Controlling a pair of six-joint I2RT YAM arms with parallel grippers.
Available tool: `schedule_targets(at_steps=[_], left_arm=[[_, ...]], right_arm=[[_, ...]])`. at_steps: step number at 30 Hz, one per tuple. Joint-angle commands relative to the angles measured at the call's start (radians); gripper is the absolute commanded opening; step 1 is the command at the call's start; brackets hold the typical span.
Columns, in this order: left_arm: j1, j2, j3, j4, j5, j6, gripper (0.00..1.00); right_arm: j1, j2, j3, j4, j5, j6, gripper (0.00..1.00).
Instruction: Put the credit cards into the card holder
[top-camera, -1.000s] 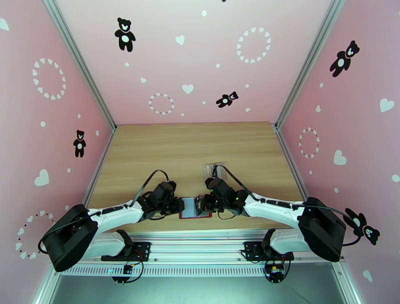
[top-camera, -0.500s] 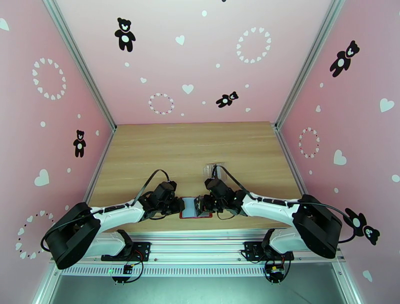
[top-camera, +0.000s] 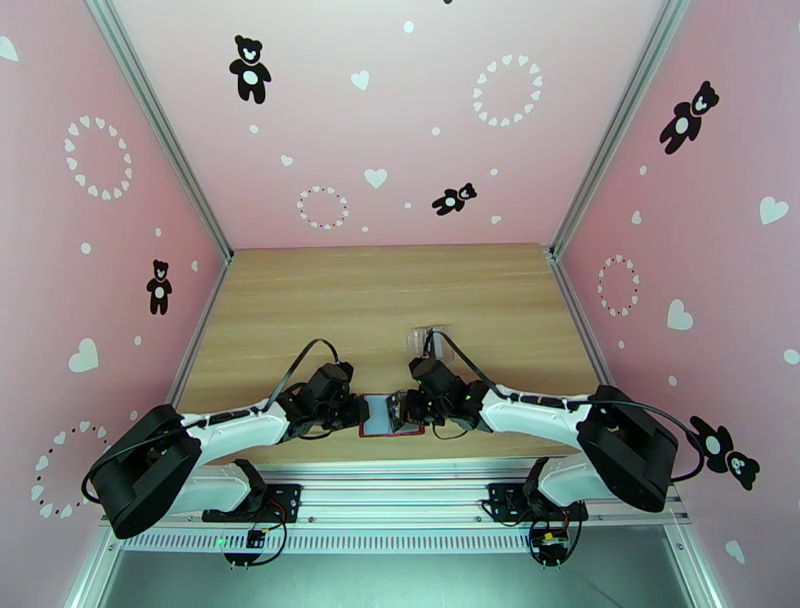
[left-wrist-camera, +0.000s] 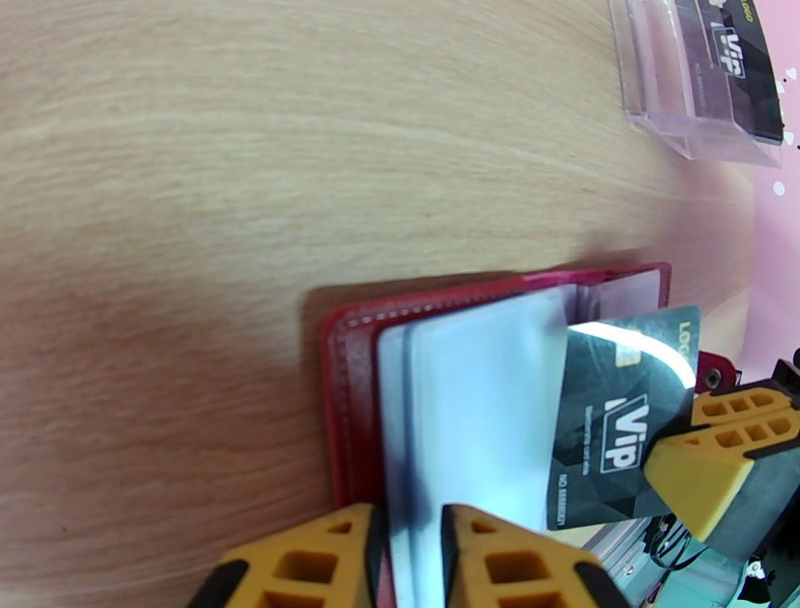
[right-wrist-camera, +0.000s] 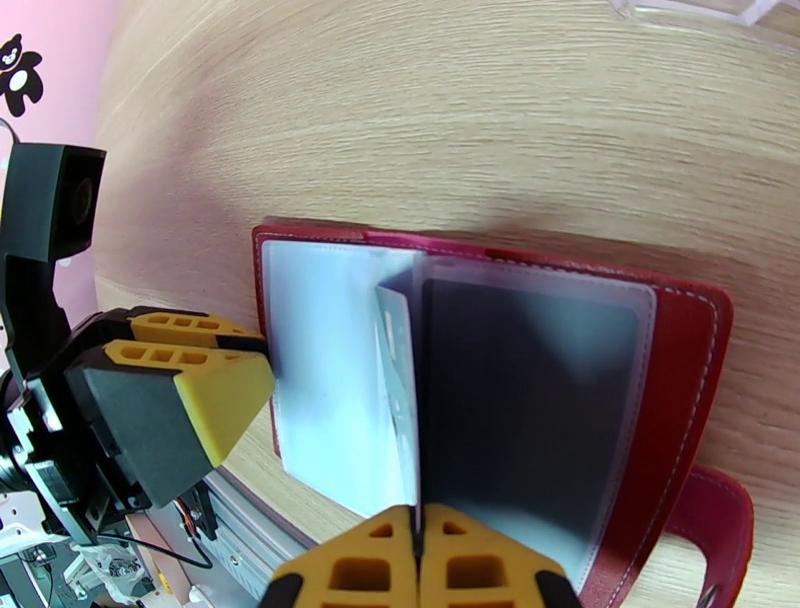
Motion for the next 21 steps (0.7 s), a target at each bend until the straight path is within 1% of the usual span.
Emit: schedule_targets(at_steps=[1,9,21], left_arm=[[-0.009,0.011,-0.014,-0.001,-0.006,-0.005,0.23],[-0.031,0.024,-0.002,-0.010,-0.022,-0.006,0.23],[-0.034,0.037,-0.002,0.000,-0.024,-0.007,0.23]], right_arm=[[0.007,0.022,-0.010,-0.031,0.028,0.004,0.00],[0.006,0.030,-0.014,-0.038,0.043,0.009,0.00],[0.006,0.050,-0.017,-0.033,0.043,0.016,0.00]])
